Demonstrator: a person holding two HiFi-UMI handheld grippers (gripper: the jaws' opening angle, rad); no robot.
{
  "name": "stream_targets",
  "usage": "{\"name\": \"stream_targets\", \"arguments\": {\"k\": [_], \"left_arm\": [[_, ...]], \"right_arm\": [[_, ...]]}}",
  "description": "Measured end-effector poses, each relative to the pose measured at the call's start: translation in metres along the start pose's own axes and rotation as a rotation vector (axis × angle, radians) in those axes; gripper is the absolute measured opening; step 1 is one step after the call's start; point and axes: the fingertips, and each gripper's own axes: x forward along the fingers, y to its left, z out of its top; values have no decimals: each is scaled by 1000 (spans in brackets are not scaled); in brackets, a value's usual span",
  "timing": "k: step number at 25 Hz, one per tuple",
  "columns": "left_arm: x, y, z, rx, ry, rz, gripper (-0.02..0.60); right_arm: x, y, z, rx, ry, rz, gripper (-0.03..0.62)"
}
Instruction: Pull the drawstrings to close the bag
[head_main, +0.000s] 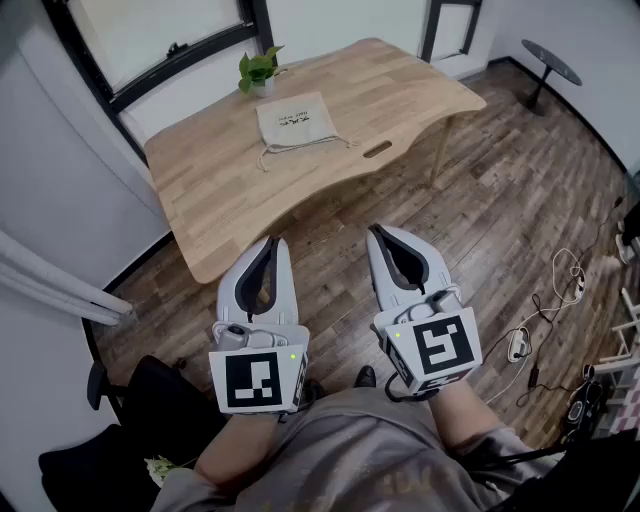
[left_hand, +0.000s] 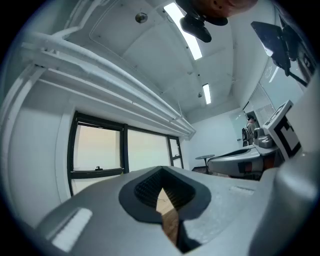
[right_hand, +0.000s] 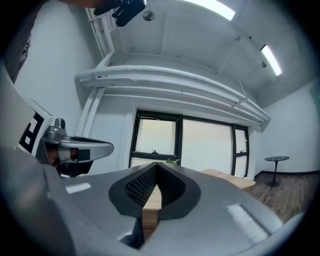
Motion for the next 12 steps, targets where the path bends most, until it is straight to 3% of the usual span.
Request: {"name": "stream_targets", "arguments": {"k": [7,12], "left_arm": [[13,-5,-6,-4,0,5,2],[23,-15,-8,-4,14,17,2]], "right_arm": [[5,-11,-8,-16,9,7,28],[3,-33,-8,43,-31,0,29]]}}
